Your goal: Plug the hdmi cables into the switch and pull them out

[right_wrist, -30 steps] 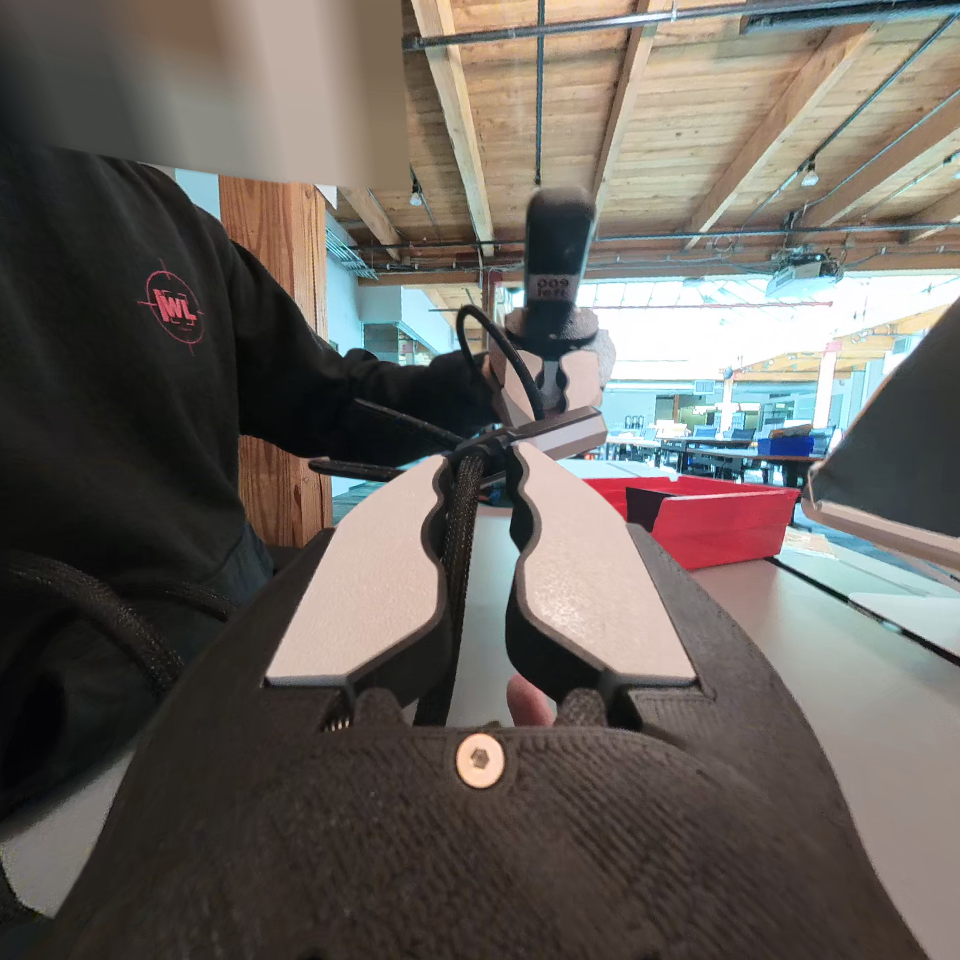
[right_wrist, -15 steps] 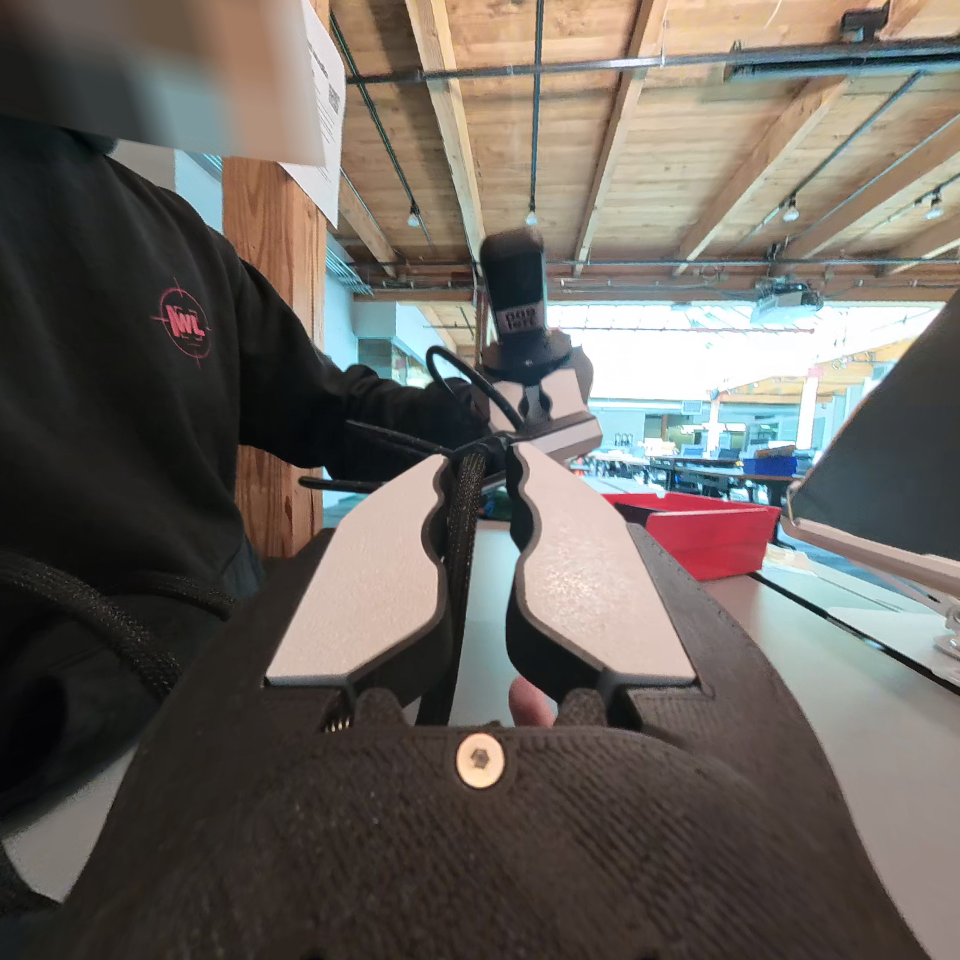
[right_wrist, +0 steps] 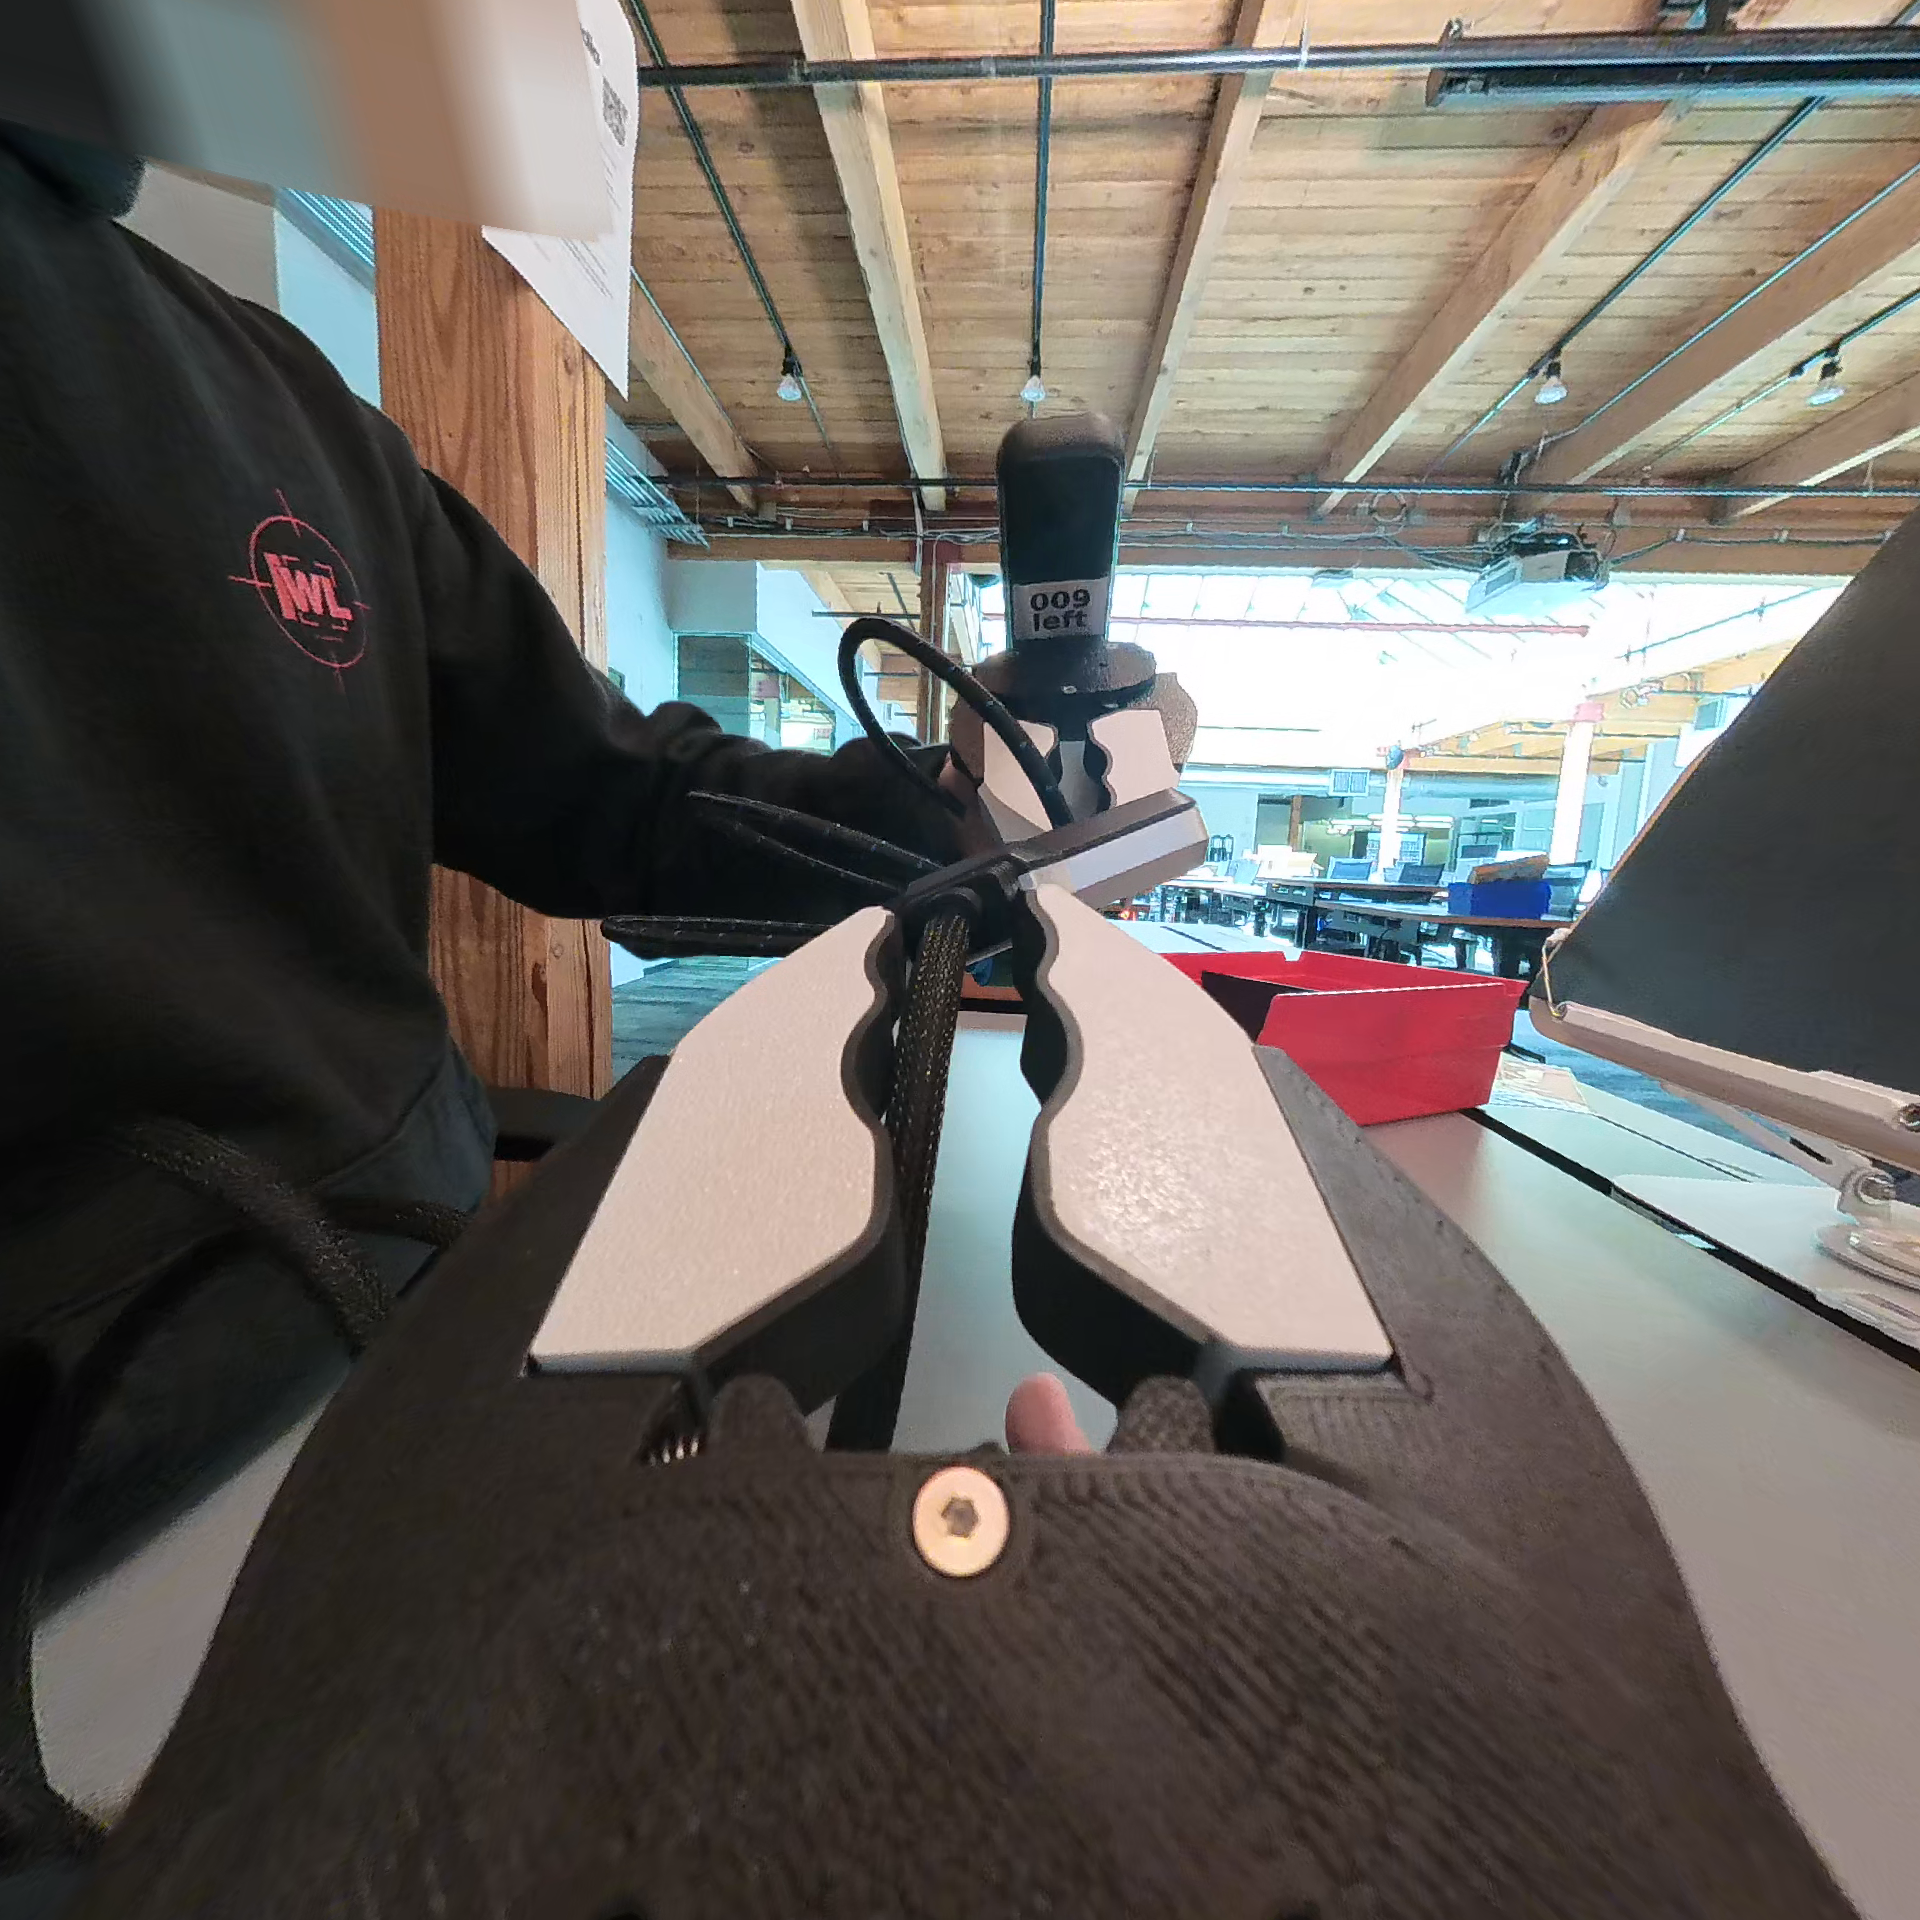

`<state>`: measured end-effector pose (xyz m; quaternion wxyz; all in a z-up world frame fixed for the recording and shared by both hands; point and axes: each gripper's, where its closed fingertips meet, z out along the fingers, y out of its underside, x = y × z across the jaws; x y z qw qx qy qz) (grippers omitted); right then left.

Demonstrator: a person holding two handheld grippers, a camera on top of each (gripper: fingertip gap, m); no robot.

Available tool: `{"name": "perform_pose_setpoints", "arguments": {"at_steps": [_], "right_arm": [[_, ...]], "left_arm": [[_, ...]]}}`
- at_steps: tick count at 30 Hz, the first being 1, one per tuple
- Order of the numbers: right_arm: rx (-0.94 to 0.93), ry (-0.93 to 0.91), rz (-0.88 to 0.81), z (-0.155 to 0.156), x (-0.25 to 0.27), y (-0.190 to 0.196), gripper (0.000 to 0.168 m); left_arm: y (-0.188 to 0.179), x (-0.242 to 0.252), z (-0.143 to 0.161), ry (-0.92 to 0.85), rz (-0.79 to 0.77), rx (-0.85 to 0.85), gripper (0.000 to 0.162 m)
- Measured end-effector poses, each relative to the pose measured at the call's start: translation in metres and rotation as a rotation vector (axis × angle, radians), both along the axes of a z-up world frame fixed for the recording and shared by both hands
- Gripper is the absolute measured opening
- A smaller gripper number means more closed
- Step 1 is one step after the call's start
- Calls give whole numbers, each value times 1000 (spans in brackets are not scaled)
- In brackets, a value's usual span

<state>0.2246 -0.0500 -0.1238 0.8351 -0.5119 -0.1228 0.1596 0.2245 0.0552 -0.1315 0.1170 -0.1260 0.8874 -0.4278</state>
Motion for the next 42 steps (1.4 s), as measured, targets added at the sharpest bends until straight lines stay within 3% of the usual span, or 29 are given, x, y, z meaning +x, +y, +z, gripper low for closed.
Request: {"name": "perform_pose_setpoints", "arguments": {"at_steps": [10, 12, 14, 18, 20, 22, 26, 30, 33, 36, 39, 42], "right_arm": [[34, -34, 14, 13, -6, -1, 20], [62, -51, -10, 26, -5, -9, 20], [43, -95, -78, 37, -1, -17, 20], [-28, -244, -270, 73, 22, -39, 20], [-40, -308, -400, 102, 44, -53, 20], [-40, -368, -570, 134, 75, -70, 20], [6, -459, -1002, 197, 148, -116, 20], [23, -516, -1454, 210, 208, -156, 20], [11, -494, -1661, 177, 239, -170, 20], [-122, -432, -1765, 113, 257, -161, 20], [-391, -550, -1758, 49, 257, -137, 20], [-487, -584, -1742, 23, 246, -133, 20]], "left_arm": [[1, -15, 13, 67, 34, -23, 20], [9, -3, 43, -15, 152, -124, 48], [31, 8, 91, -174, 288, -268, 63], [112, -4, 200, -642, 565, -560, 56], [132, -17, 215, -763, 608, -525, 50], [138, -18, 198, -753, 638, -410, 51], [125, -15, 131, -606, 614, -290, 55], [117, -17, 89, -521, 624, -345, 54], [108, -17, 69, -466, 621, -413, 52], [99, -14, 52, -443, 613, -427, 52], [94, -12, 40, -438, 612, -411, 52], [90, -15, 30, -419, 595, -401, 52]]}}
